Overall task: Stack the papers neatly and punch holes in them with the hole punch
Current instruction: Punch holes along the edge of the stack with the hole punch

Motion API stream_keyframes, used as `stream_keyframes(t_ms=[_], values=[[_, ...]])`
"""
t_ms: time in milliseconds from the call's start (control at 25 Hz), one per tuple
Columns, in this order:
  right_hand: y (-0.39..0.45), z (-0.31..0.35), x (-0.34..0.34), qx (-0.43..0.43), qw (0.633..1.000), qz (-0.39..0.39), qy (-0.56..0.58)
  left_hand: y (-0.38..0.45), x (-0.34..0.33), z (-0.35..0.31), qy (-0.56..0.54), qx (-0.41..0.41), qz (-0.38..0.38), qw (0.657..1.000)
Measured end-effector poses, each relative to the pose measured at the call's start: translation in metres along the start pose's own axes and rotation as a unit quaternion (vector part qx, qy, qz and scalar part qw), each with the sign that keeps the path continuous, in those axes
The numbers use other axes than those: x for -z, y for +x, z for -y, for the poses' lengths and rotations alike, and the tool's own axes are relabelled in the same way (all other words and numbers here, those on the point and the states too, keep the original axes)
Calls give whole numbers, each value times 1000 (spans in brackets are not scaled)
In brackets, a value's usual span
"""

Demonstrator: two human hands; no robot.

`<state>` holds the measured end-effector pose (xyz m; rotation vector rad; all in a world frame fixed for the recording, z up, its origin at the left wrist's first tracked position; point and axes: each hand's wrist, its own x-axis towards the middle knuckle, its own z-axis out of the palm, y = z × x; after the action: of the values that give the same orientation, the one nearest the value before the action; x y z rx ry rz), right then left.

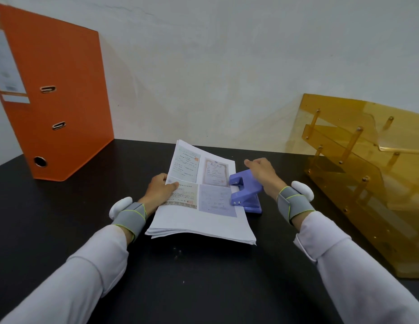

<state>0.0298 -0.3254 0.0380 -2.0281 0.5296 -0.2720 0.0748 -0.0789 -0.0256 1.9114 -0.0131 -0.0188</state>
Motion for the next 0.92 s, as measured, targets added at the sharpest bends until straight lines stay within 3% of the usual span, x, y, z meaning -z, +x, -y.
stream_keyframes(t_ms=[280,920], values=[[-14,11,7,-132,978,123,109,0,-1,-1,8,-4,-4,1000],[-17,10,15,-92,981,90,146,-4,2,-3,-17,-2,-7,1000]])
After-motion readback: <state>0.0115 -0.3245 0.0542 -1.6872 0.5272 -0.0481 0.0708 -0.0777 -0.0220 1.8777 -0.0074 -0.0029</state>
